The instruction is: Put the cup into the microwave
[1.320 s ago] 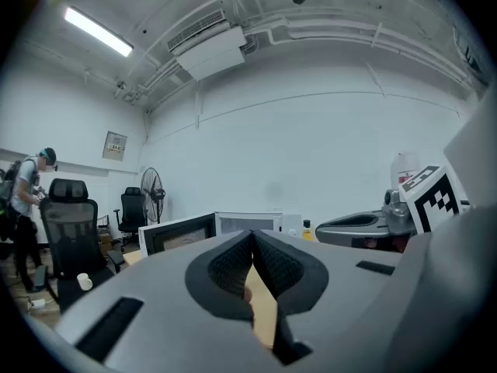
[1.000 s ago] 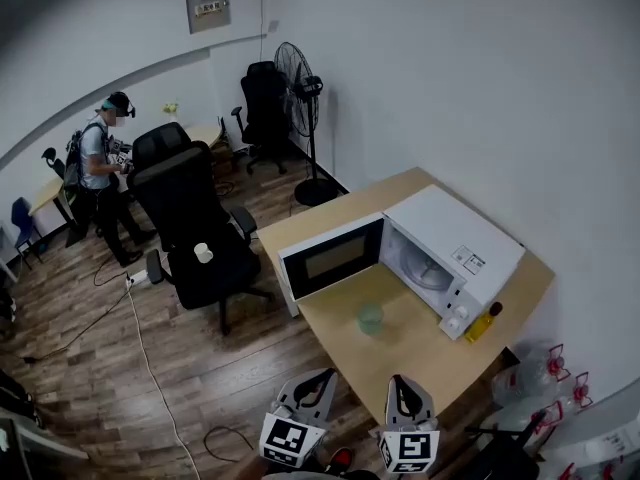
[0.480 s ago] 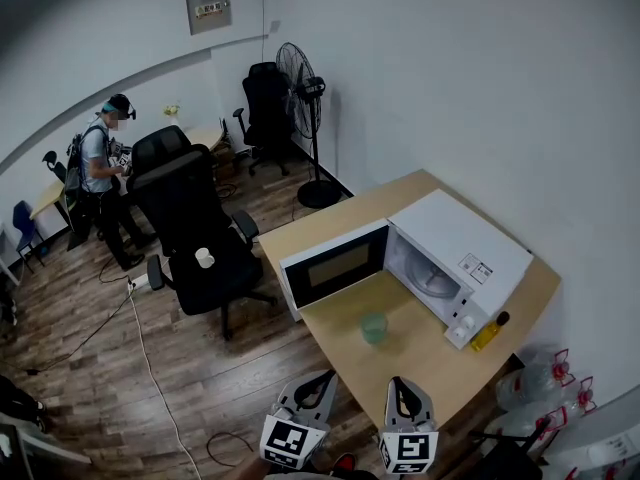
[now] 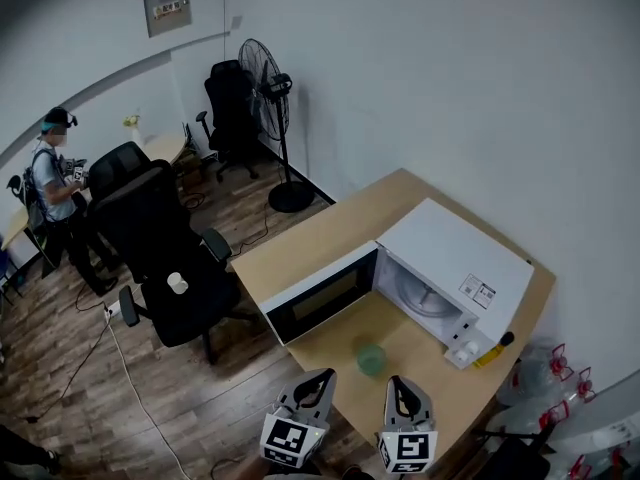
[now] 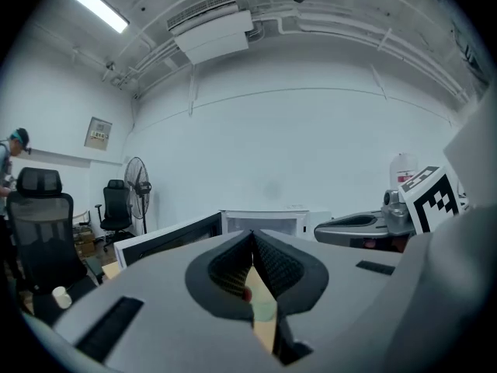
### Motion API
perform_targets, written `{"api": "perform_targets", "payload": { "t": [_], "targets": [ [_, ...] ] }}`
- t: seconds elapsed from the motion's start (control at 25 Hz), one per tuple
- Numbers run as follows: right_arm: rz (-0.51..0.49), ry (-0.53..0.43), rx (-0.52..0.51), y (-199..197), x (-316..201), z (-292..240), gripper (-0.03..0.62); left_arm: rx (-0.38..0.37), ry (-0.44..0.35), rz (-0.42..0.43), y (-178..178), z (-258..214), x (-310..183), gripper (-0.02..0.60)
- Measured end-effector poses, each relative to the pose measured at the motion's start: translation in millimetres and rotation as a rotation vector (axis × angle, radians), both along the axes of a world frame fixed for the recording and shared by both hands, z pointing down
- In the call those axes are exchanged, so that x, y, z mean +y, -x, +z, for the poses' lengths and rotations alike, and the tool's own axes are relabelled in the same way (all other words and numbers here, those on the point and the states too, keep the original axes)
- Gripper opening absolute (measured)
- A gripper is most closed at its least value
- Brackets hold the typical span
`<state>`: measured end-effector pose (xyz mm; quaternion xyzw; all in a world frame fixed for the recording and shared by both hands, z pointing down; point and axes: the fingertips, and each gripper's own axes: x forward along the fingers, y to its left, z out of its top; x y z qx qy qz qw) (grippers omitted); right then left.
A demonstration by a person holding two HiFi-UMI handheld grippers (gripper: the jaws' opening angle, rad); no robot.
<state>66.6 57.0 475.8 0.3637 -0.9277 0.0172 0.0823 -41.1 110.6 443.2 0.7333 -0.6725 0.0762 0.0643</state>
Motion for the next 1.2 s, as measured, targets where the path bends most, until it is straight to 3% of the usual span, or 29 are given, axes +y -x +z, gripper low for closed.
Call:
{"api": "perform_targets", "payload": {
  "t": [0.36, 0.8, 1.2],
  "targets": [
    [0.186, 0.033, 0.006, 36.4, -59.7, 1.5, 0.017, 0.005, 0.016, 0.193, 47.2, -1.4, -85.7, 0.023],
    [0.451, 0.130, -0.006, 27.1, -86.8, 44.7, 0.017, 0.006, 0.098, 0.460, 37.8, 38.5, -138.5, 0.023],
    [0.508, 0.219, -0.020, 37.2, -76.6, 94.5, 0.024, 0.011, 0.208, 0.575, 27.3, 90.9, -145.2, 0.023]
  ]
}}
